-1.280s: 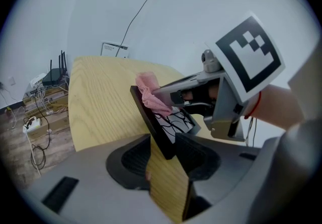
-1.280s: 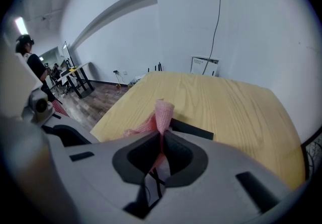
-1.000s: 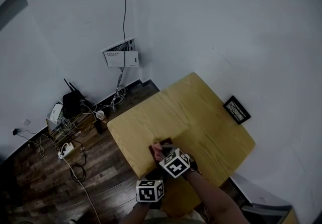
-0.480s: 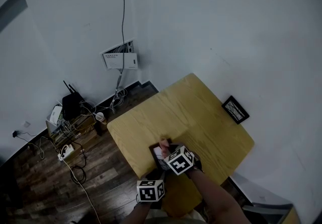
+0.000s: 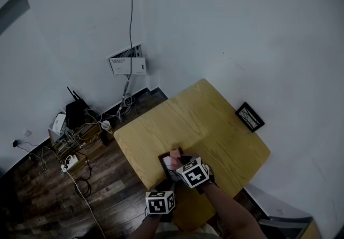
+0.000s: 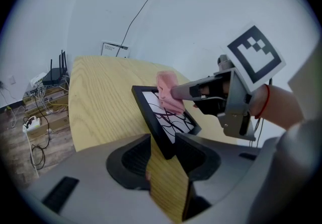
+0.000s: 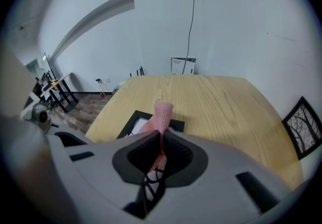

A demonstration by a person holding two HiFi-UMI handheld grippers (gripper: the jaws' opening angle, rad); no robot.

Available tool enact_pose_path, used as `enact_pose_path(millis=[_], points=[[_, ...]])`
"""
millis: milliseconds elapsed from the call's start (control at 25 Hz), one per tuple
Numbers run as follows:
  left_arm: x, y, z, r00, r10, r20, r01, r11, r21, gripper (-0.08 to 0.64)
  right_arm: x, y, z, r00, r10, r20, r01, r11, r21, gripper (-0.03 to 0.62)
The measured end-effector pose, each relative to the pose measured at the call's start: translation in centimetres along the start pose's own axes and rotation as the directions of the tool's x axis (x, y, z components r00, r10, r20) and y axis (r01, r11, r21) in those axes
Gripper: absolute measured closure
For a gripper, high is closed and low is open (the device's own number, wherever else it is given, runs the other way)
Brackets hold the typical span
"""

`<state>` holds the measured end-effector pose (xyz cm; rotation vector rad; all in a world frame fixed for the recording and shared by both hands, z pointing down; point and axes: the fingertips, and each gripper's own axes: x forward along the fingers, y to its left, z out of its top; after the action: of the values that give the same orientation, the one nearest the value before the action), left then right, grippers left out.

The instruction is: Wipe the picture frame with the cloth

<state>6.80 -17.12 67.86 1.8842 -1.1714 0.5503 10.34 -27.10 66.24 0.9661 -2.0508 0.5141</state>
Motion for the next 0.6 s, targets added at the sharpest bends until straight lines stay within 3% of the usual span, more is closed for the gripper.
enact_pose_path(millis=[240,600], points=[[-0.1,0.0,-0.1,1.0,0.002,0.0,-0.002,1.0,0.001,0.418,-1.6,3.2,-0.2,0.99,0.14,0.033,-0.141,0.989,0.034,0.575],[0.0,-0.1,0.0,1.0,0.006,0.002,-0.006,1.0,0.003,0.419,-2.0,4.8,-1.5,0.981,0.193,0.016,-0.193,0.981,0.012,0.575]])
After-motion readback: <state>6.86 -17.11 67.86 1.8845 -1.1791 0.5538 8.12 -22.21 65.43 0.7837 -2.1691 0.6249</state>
